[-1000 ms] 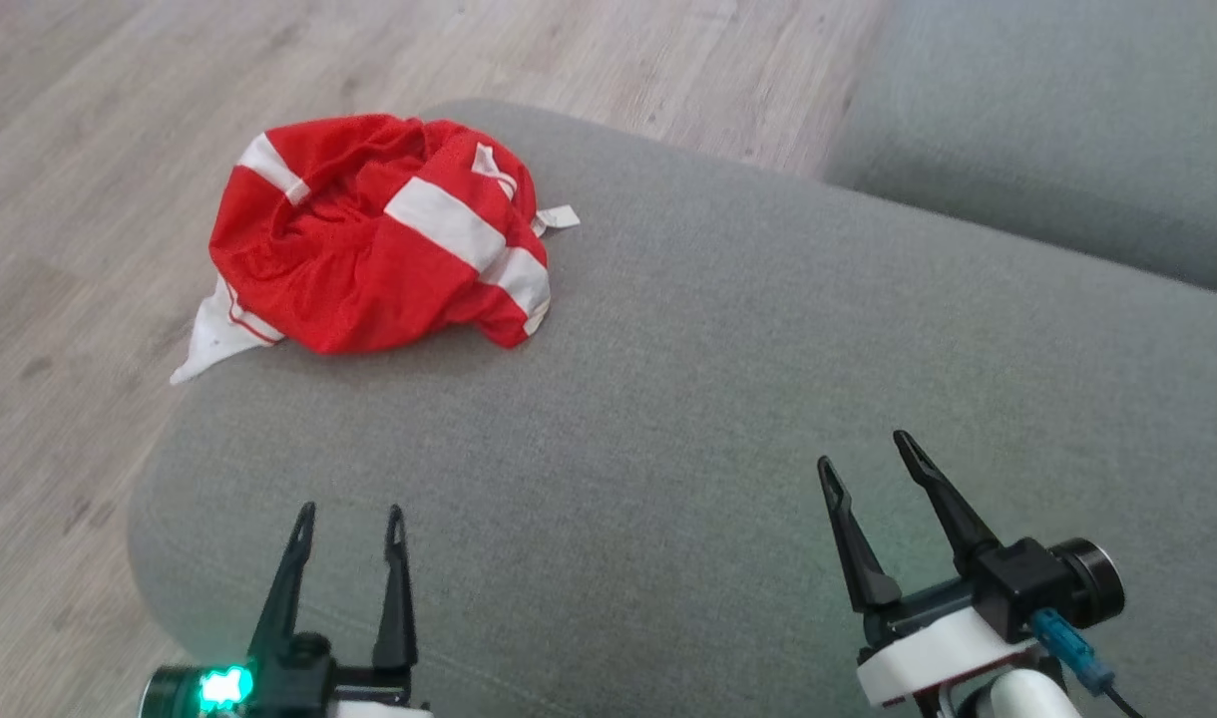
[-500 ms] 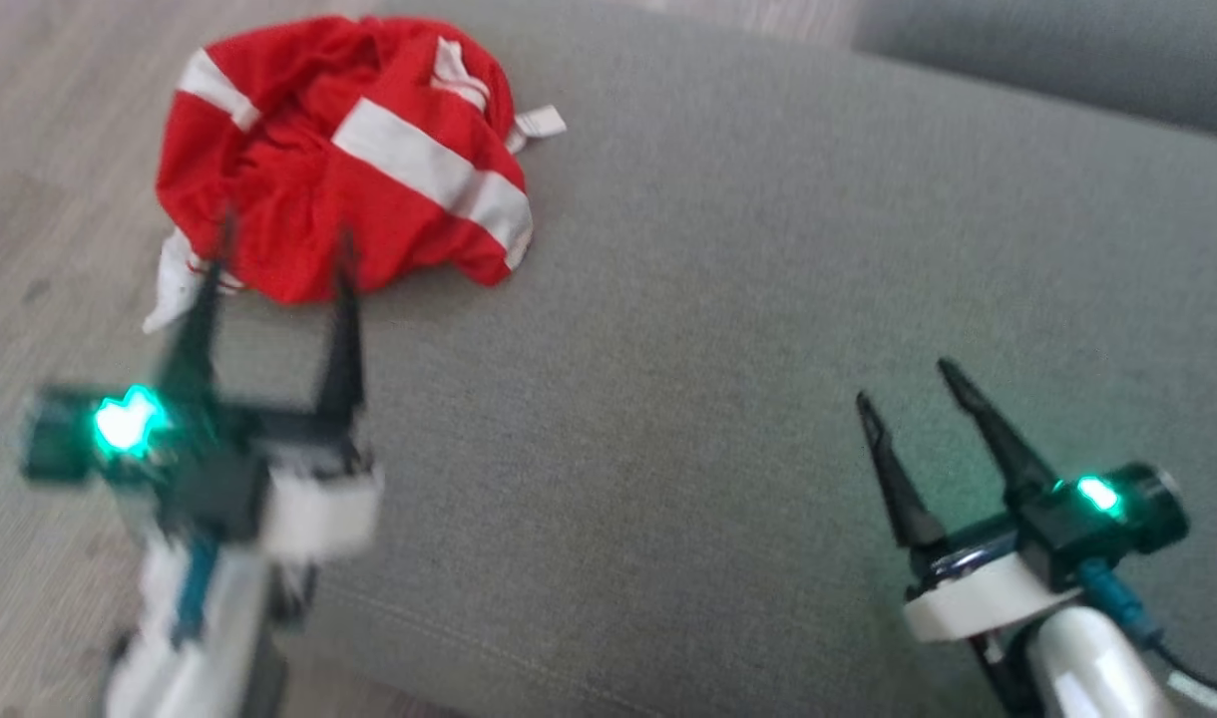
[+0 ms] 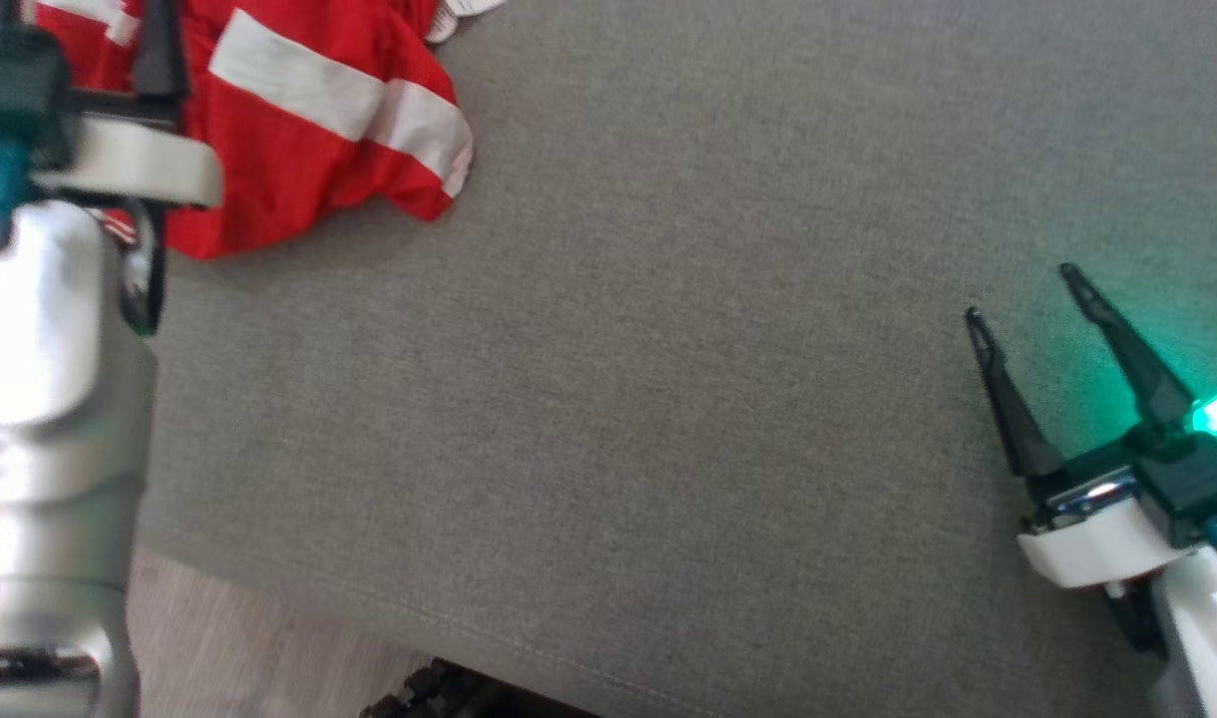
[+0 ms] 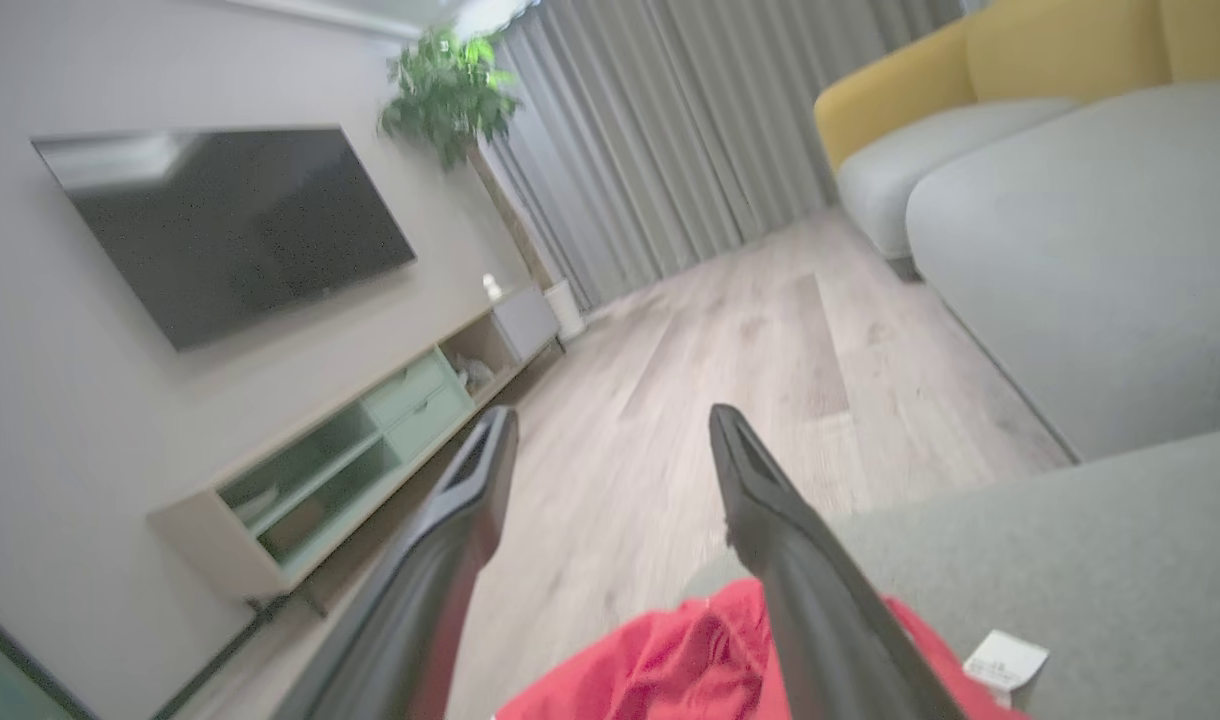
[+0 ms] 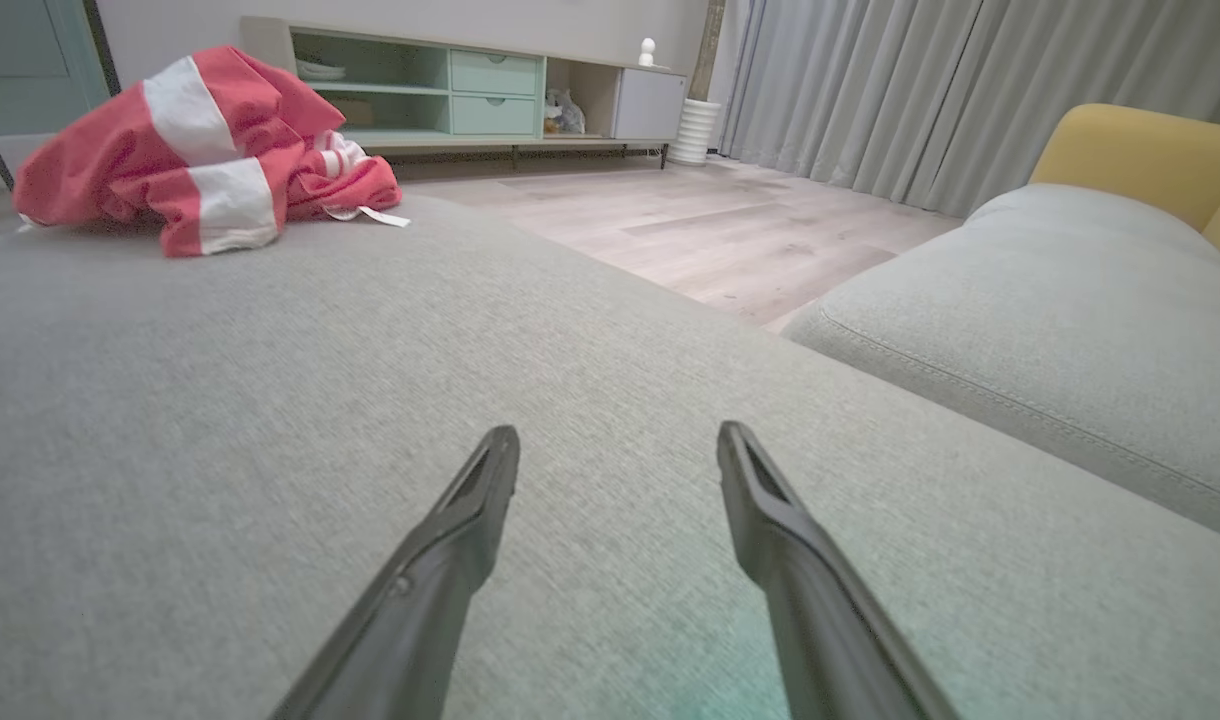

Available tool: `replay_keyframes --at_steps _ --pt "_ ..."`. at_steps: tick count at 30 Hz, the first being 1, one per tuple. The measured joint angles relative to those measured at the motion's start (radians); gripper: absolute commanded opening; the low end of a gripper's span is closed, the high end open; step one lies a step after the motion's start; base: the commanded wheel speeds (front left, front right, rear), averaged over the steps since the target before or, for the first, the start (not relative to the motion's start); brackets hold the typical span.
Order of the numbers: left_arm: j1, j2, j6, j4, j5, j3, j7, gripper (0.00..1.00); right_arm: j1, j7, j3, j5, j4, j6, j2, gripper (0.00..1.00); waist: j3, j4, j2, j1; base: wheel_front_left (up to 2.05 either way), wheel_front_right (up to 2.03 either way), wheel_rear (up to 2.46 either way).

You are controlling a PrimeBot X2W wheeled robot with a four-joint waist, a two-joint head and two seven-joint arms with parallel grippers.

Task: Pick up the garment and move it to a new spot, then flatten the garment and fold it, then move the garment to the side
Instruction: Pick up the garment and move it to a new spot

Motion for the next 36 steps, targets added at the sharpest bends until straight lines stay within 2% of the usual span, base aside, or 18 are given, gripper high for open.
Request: replay_keyframes --at_steps 2,5,9,12,17,23,27,33,35,36 --pt "-0.047 0.004 -0.008 0.114 -0.017 0.017 0.011 1.0 0.0 0.0 -0.01 0.0 -0.011 0.0 -0.018 1.0 0.025 -0.004 0.0 -0.0001 0.0 0.0 0.0" --pt "-0.082 0.039 -0.01 0.258 -0.02 0.025 0.034 1.0 0.002 0.0 -0.011 0.0 -0.038 0.0 -0.04 1.0 0.051 -0.014 0.0 -0.0002 0.0 0.0 0.0" --pt "-0.087 0.078 -0.059 0.398 -0.017 0.015 0.045 1.0 0.005 0.0 -0.037 0.0 -0.068 0.0 -0.049 1.0 0.073 -0.037 0.0 -0.0004 0.0 0.0 0.0" --pt "-0.088 0.075 -0.089 0.456 0.0 -0.019 0.043 1.0 0.011 0.0 -0.054 0.0 -0.078 0.0 -0.061 1.0 0.085 -0.045 0.0 -0.0003 0.0 0.0 0.0" --pt "-0.124 0.068 -0.098 0.507 0.026 -0.066 0.024 1.0 0.028 -0.001 -0.062 0.0 -0.095 0.0 -0.069 1.0 0.1 -0.047 0.0 -0.0004 0.0 0.0 0.0" --pt "-0.178 0.021 -0.13 0.555 0.046 -0.137 0.017 1.0 0.025 -0.002 -0.062 0.002 -0.111 0.0 -0.07 1.0 0.116 -0.057 0.0 -0.0004 0.0 0.0 0.0" --pt "-0.192 0.019 -0.13 0.61 0.066 -0.155 0.029 1.0 0.023 -0.005 -0.063 0.002 -0.119 0.0 -0.072 1.0 0.129 -0.069 0.0 -0.0005 0.0 0.0 0.0" --pt "-0.244 0.023 -0.067 0.63 0.066 -0.155 0.026 1.0 0.017 -0.009 -0.067 0.003 -0.136 0.0 -0.072 1.0 0.155 -0.087 0.0 -0.0004 0.0 0.0 0.0" --pt "-0.262 0.023 -0.061 0.632 0.066 -0.156 0.019 1.0 0.012 -0.01 -0.065 0.003 -0.141 0.0 -0.072 1.0 0.162 -0.093 0.0 -0.0004 0.0 0.0 0.0" --pt "-0.274 0.022 -0.072 0.647 0.066 -0.158 0.019 1.0 0.005 -0.01 -0.061 0.003 -0.143 0.0 -0.072 1.0 0.169 -0.099 0.0 -0.0004 0.0 0.0 0.0"
